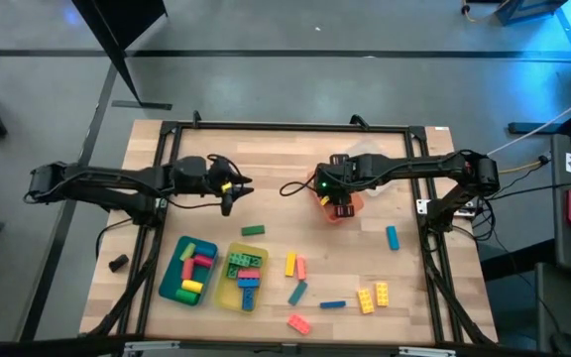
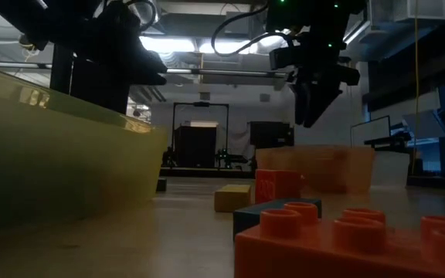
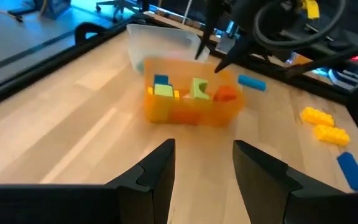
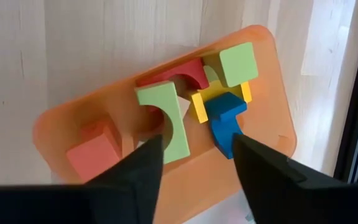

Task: Sort blocks by size
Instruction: Put the green rectangle block into the transparent bin

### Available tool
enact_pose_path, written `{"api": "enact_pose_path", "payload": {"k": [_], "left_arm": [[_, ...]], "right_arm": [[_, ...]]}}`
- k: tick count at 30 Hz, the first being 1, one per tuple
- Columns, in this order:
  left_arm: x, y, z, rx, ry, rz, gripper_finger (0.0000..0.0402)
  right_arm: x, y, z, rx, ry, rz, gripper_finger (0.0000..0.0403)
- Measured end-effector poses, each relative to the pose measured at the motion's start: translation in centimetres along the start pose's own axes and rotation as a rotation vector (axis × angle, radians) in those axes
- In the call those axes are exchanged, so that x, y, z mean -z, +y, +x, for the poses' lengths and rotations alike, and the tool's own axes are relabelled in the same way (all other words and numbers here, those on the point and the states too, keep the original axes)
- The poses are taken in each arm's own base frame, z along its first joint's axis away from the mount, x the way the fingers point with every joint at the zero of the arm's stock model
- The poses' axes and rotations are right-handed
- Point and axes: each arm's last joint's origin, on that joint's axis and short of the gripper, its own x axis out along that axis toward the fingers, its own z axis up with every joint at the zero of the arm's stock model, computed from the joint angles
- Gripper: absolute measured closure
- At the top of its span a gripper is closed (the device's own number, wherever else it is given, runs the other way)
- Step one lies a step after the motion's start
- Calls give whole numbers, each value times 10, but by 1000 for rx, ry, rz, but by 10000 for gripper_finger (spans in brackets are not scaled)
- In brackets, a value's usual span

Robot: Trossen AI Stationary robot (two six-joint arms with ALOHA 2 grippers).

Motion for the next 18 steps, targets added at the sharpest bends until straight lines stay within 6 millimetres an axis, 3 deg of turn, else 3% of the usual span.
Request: {"api": "enact_pose_path", "payload": {"k": [6, 13, 18], "left_arm": [[-2, -10, 11, 2, 135, 10, 257], [-6, -27, 33, 19, 402, 79, 257], [10, -37, 48, 65, 595, 135, 257]], "right_arm": [[0, 0, 0, -1, -1, 0, 170], [-1, 0, 0, 2, -14, 3, 165], [-2, 0, 0, 2, -17, 4, 166]]}}
